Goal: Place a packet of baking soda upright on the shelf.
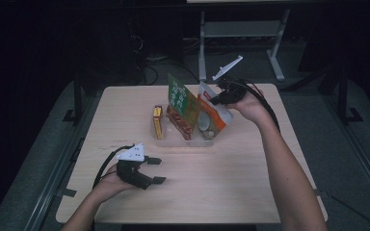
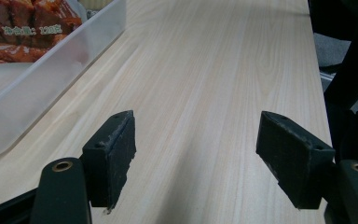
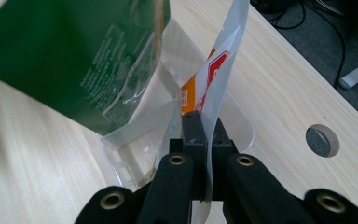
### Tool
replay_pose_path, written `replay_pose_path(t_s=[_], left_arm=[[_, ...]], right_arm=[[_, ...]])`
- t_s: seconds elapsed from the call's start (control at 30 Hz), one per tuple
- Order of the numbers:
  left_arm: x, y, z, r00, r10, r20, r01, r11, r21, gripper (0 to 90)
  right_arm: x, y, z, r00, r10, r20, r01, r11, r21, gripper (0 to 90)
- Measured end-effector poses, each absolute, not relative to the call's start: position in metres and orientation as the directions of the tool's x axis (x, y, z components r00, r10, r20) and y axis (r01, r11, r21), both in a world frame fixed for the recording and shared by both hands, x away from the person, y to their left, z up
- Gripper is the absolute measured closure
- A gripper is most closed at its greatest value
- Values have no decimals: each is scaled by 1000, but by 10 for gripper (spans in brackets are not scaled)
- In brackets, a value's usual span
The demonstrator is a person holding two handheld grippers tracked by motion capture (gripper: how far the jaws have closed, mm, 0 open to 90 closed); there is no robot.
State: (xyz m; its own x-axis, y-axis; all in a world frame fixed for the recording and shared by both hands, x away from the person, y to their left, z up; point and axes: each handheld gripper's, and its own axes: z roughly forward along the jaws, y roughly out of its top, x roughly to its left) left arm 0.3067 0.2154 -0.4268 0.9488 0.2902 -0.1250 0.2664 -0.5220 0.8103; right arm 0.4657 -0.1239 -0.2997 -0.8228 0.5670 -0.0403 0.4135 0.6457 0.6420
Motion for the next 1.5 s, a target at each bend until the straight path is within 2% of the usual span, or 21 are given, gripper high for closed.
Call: replay_pose_path(t_s=[1.17,1.23,1.27,1.3,1.33,1.37,1.4,1.43,1.5], left_arm=[[305,210,-429,956,269,-113,251,-563,788,274],[305,211,-429,956,269,-115,253,-562,788,274],[305,211,-428,957,268,-115,252,-563,787,274],[305,211,-428,957,268,-115,252,-563,787,274],[305,211,-428,956,268,-116,253,-564,786,274],[305,211,-428,957,268,-115,252,-564,786,274],[305,211,-428,957,268,-114,251,-561,789,274],[305,211,-428,957,268,-114,251,-561,789,274],[305,211,-428,958,266,-111,248,-564,787,274]], right_arm=[[486,-115,-305,-776,630,29,503,590,632,898],[486,-116,-305,-773,634,38,508,581,636,872],[485,-118,-303,-764,642,64,519,553,652,811],[485,-118,-303,-764,642,64,519,553,652,811],[484,-119,-302,-772,632,70,512,554,656,749],[484,-119,-302,-772,632,70,512,554,656,749],[482,-120,-300,-766,638,76,519,545,658,689],[482,-120,-300,-766,638,76,519,545,658,689],[480,-121,-299,-766,639,75,516,540,665,620]])
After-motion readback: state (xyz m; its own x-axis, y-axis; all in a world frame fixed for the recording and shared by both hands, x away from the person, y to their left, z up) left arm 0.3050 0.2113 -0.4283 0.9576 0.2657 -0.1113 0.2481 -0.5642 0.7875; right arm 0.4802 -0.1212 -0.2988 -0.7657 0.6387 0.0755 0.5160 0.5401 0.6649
